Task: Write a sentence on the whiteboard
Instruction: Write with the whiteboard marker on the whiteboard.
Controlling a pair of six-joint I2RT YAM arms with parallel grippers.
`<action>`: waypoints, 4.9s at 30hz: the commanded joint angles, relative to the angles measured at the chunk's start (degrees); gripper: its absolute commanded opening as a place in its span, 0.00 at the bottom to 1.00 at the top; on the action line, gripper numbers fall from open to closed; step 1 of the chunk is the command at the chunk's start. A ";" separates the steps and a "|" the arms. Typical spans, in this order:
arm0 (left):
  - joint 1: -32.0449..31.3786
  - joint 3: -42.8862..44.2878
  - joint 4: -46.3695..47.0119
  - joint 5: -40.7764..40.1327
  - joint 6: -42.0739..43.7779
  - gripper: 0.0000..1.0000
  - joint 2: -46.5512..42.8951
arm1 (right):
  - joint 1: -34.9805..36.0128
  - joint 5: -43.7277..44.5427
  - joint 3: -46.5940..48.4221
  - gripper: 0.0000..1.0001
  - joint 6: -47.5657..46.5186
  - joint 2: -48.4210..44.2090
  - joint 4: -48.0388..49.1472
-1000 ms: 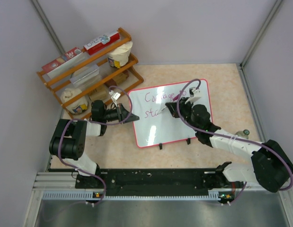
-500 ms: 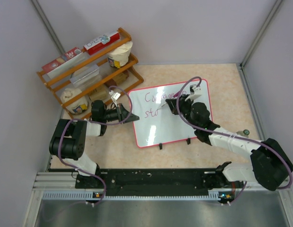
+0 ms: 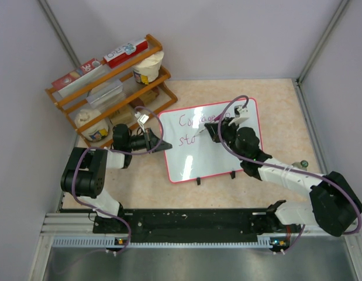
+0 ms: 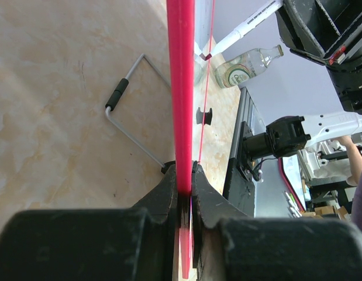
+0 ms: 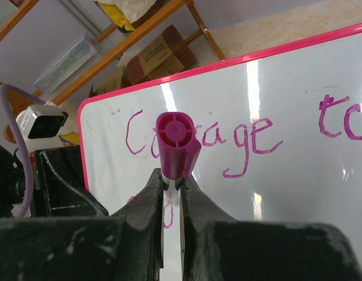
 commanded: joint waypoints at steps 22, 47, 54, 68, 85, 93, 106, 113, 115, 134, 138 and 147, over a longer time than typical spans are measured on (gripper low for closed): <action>0.00 0.57 2.10 -3.29 3.28 0.00 0.02 | -0.65 1.11 -3.90 0.00 -0.67 -4.46 -3.35; 0.00 0.65 2.02 -3.29 3.10 0.00 0.11 | -0.65 1.90 0.41 0.00 -2.26 -4.64 0.78; 0.00 0.74 2.10 -3.20 3.19 0.00 0.29 | -0.65 2.69 1.03 0.00 -2.69 -3.76 0.17; 0.00 0.74 2.19 -3.20 3.10 0.00 0.29 | -1.44 1.81 -1.43 0.00 -2.08 -3.67 -0.88; 0.00 0.57 2.19 -3.20 3.10 0.00 0.20 | -1.44 0.14 -6.09 0.00 -0.85 -6.05 -1.33; 0.00 0.57 2.19 -3.29 3.19 0.00 0.11 | -1.44 1.02 -5.13 0.00 -0.76 -5.26 -0.71; 0.00 0.57 2.28 -3.20 3.10 0.00 0.20 | -2.05 2.25 -0.56 0.00 -1.55 -3.24 0.43; 0.00 0.57 2.28 -3.20 3.10 0.00 0.11 | -2.84 2.16 0.76 0.00 -1.81 -2.62 0.35; 0.00 0.48 2.19 -3.29 3.10 0.00 0.02 | -3.20 2.08 0.76 0.00 -1.73 -2.36 0.26; 0.00 0.57 2.02 -3.29 3.28 0.00 0.11 | -3.37 0.58 -4.59 0.00 -0.94 -5.96 -2.20; 0.00 0.65 1.93 -3.38 3.28 0.00 0.11 | -3.37 -0.03 -5.65 0.00 -0.50 -6.40 -2.38; 0.00 0.57 2.02 -3.38 3.19 0.00 0.02 | -3.37 -0.21 -7.32 0.00 0.38 -8.07 -2.12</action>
